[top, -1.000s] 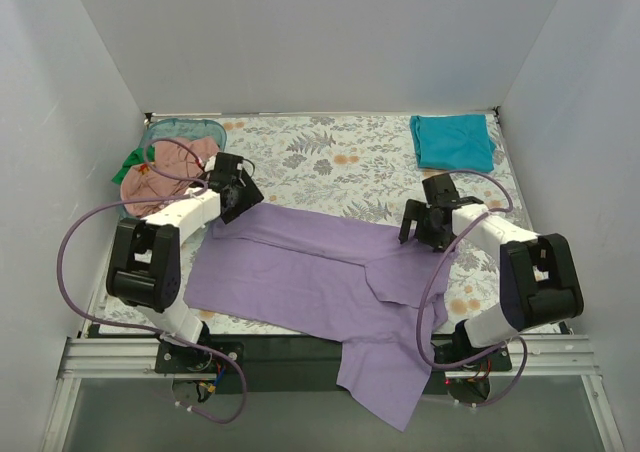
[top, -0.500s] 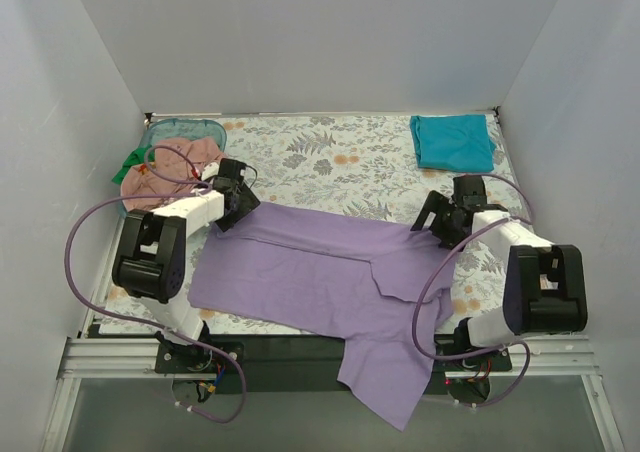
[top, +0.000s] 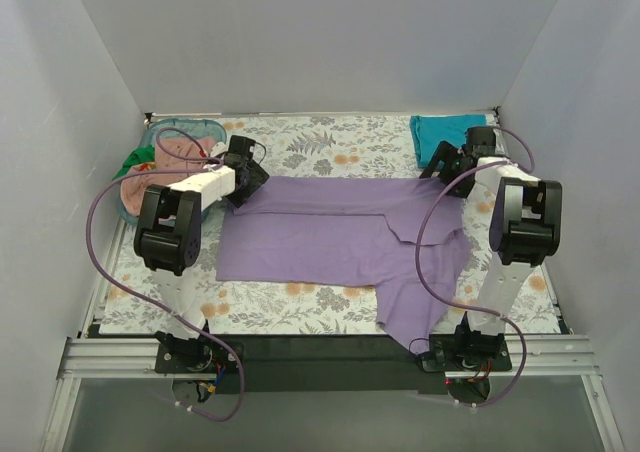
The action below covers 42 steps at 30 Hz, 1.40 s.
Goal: Fold and stack the t-shirts
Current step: Fold the tshirt
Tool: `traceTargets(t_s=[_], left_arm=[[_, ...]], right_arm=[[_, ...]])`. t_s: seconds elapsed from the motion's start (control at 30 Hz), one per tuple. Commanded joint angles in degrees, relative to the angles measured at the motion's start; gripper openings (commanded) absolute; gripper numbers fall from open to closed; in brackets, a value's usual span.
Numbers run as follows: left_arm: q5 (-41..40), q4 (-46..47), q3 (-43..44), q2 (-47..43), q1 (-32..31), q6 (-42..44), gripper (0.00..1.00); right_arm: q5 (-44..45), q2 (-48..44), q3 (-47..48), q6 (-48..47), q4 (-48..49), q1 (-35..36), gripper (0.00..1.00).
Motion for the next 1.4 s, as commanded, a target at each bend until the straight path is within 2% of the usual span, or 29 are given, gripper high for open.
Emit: traceTargets(t_s=[0.0, 0.1, 0.27, 0.4, 0.6, 0.7, 0.73, 0.8, 0.83, 0.87, 1.03, 1.27, 1.37], left_arm=[[-0.48, -3.63, 2.76, 2.9, 0.36, -2.65, 0.7], [-2.42, -5.13, 2.95, 2.91, 0.45, -3.35, 0.7], [-2.78, -6.37, 2.6, -1.3, 0.62, -2.83, 0.7], [-1.89, -5.67, -0.21, -7.72, 0.27, -0.72, 0.71], [-1.71, -4.61, -9.25, -21.84, -1.31, 1.04, 0.71], [-0.15, -3.65, -16.44, -29.32, -2.01, 0.25, 0.71], [0.13, -3.38, -18.22, -31.18, -2.54, -0.36, 0.71], [0.56, -3.03, -23.56, -34.08, -3.07, -1.06, 0.72], [0.92, -3.03, -25.34, -36.71, -3.42, -1.41, 0.72], [1.01, -2.94, -26.83, -37.78, -3.6, -2.03, 0.72], [1.62, -2.85, -31.77, -41.3, -4.12, -1.68, 0.72], [1.71, -3.47, -31.95, -42.09, -4.04, -1.5, 0.72], [1.62, -3.56, -32.12, -42.53, -4.12, -1.24, 0.72]], right_arm=[[1.54, 5.89, 5.59, -5.32, -2.54, -0.74, 0.98], [1.89, 5.63, 8.59, -8.48, -5.35, -0.74, 0.98], [4.0, -1.91, 8.51, -13.76, -11.49, -0.74, 0.98], [5.94, -12.44, 0.96, -12.18, -12.21, -0.74, 0.98], [7.08, -20.38, -12.14, -9.89, -13.0, -0.74, 0.96], [8.57, -19.6, -14.61, -10.16, -12.92, -0.82, 0.9], [8.75, -18.99, -14.7, -10.07, -13.0, -0.82, 0.8], [8.84, -17.06, -14.79, -9.63, -12.92, -0.74, 0.74], [9.1, -16.44, -14.61, -9.46, -13.0, -0.82, 0.65], [9.19, -15.91, -14.35, -9.37, -13.0, -0.82, 0.61], [11.1, -15.55, -14.35, -7.96, -13.0, -0.82, 0.54], [14.02, -18.45, -15.58, -7.34, -14.32, -0.82, 0.54], [13.94, -18.63, -15.31, -7.26, -14.32, -0.82, 0.43]])
